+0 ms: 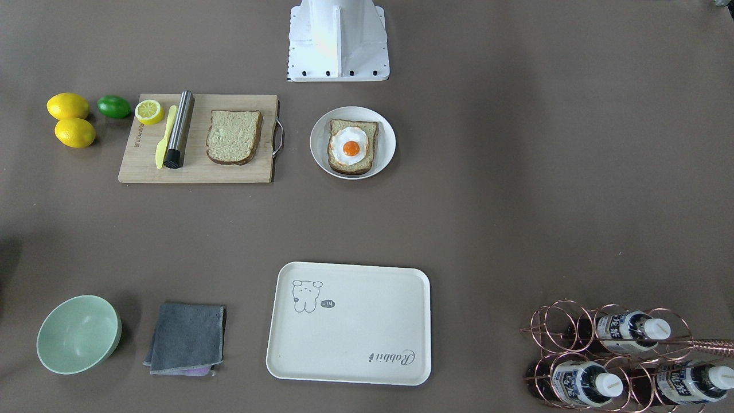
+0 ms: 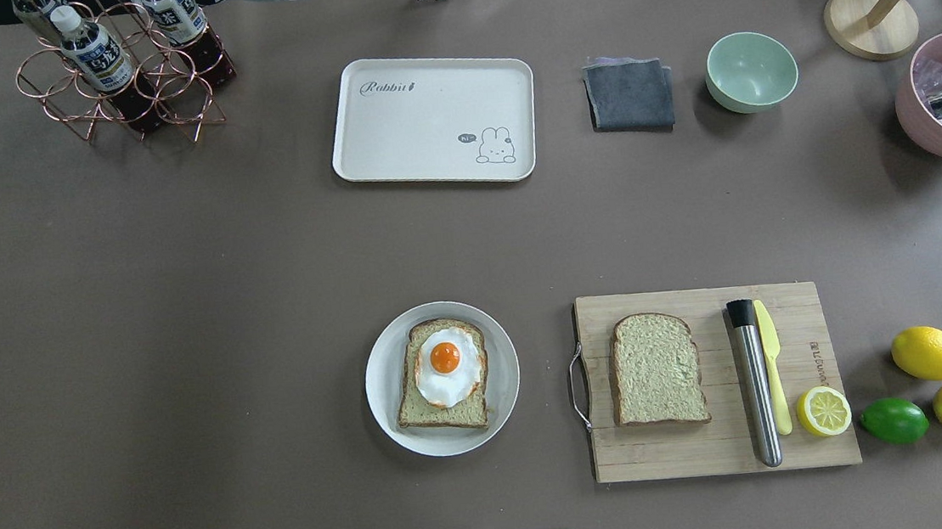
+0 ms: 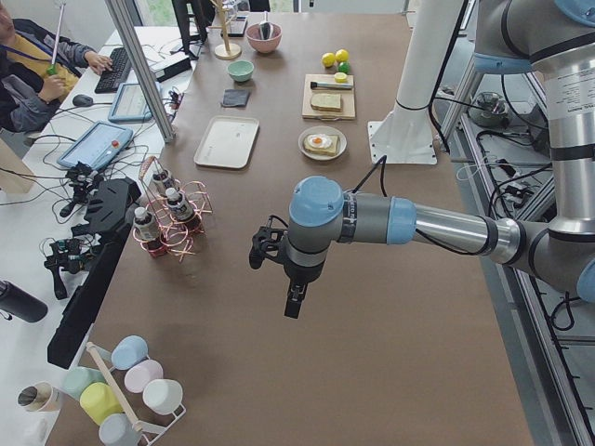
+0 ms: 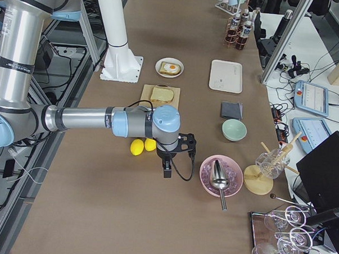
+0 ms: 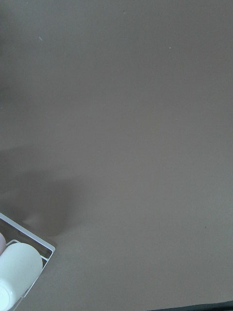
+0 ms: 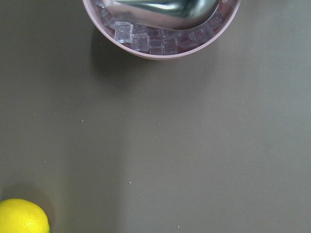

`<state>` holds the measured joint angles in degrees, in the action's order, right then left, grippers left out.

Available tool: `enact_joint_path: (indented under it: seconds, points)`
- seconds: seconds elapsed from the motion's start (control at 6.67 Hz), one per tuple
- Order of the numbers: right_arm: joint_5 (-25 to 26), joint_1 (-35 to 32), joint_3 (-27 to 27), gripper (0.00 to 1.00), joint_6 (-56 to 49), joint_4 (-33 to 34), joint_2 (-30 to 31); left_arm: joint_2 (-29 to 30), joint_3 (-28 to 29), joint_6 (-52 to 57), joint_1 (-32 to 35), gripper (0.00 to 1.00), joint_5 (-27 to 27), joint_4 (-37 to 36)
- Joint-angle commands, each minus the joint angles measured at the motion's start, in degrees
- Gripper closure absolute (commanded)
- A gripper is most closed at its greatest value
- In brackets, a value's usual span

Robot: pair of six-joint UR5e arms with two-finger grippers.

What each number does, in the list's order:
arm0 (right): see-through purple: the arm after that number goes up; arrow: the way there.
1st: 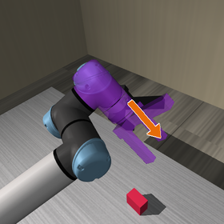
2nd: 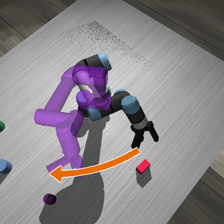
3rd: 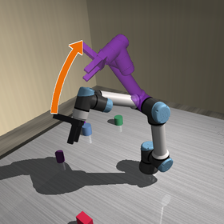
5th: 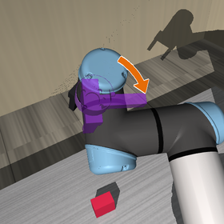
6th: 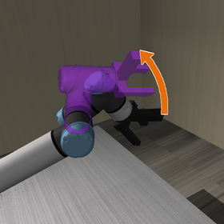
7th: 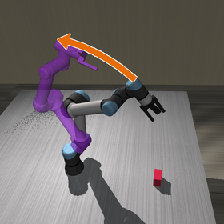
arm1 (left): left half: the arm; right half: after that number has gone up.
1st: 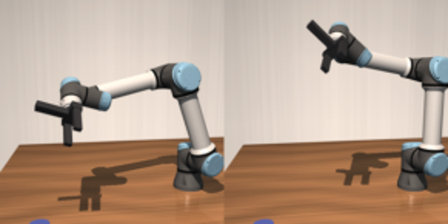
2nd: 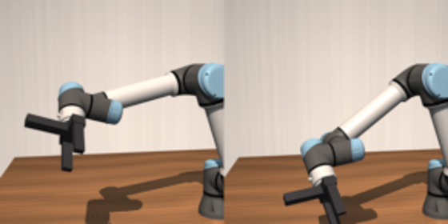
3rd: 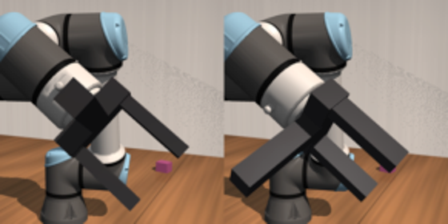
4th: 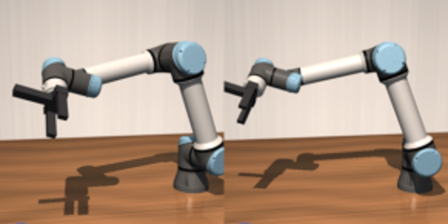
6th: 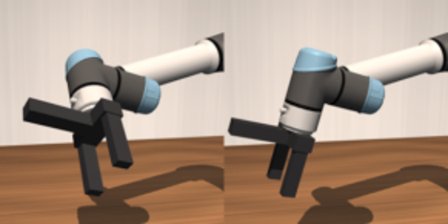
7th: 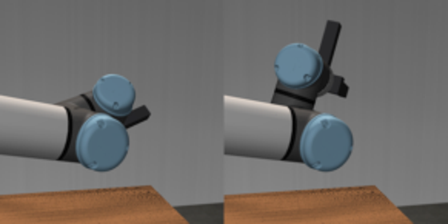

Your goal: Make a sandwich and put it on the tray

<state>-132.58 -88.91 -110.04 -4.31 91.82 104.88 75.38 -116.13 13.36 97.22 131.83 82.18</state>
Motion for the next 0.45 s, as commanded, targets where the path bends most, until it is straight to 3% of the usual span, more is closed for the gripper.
enact_joint_path:
  seconds: [0.0, 0.3]
  points:
    - [0.6, -0.2, 1.0, 0.0, -0.1, -0.2, -0.3, -1.9, -1.0, -0.4, -0.1, 0.02, 2.3, 0.2]
    - [0.3, -0.1, 1.1, 0.0, -0.3, -0.4, -0.6, -2.0, -1.1, -0.4, -0.2, 0.02, 2.5, 0.3]
